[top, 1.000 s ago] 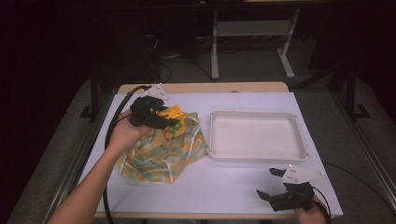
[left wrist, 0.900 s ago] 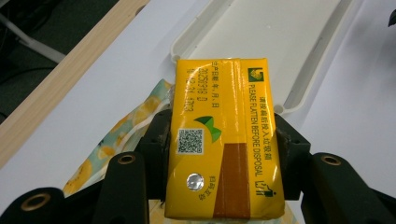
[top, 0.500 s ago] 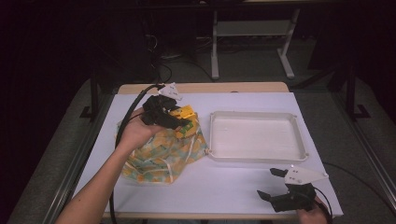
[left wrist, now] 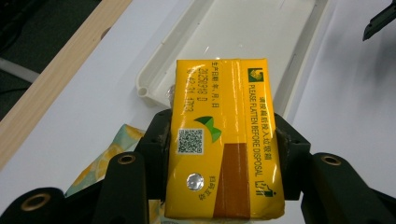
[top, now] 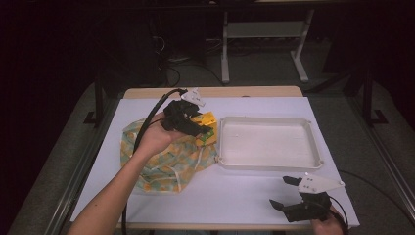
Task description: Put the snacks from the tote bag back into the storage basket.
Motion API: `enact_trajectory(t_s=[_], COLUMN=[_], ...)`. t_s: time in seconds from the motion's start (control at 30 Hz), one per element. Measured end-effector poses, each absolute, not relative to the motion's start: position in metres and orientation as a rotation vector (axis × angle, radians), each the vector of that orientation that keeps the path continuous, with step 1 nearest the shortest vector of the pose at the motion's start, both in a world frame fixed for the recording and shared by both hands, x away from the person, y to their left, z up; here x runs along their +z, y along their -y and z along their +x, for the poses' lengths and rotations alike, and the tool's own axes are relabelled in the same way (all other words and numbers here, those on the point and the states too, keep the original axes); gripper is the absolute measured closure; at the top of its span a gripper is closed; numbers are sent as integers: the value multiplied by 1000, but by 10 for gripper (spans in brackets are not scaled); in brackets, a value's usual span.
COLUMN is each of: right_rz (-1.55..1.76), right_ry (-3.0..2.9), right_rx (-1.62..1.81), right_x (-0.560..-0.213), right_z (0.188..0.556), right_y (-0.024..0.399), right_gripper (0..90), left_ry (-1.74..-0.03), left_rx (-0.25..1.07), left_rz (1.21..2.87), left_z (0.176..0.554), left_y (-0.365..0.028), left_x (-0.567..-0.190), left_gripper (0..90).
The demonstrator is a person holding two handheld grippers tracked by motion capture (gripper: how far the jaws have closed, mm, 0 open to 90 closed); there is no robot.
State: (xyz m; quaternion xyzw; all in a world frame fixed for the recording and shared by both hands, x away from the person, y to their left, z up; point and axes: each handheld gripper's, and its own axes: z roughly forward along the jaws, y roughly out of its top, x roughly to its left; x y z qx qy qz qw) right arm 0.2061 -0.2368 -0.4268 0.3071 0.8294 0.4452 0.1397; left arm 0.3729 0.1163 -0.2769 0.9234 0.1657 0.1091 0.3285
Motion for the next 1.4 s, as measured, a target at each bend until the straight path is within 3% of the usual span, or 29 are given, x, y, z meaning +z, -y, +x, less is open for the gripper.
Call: enact_trajectory(t_s=[1.4], right_rz=[881], right_ry=[-2397], right_rx=[1293], right_x=[-427], right_z=[206], right_y=[238], right_gripper=[134], left_ry=[-342], left_rx=[219], left_rz=[2420], left_z=[378], left_y=[-82], left_x=[-284], left_gripper=[501])
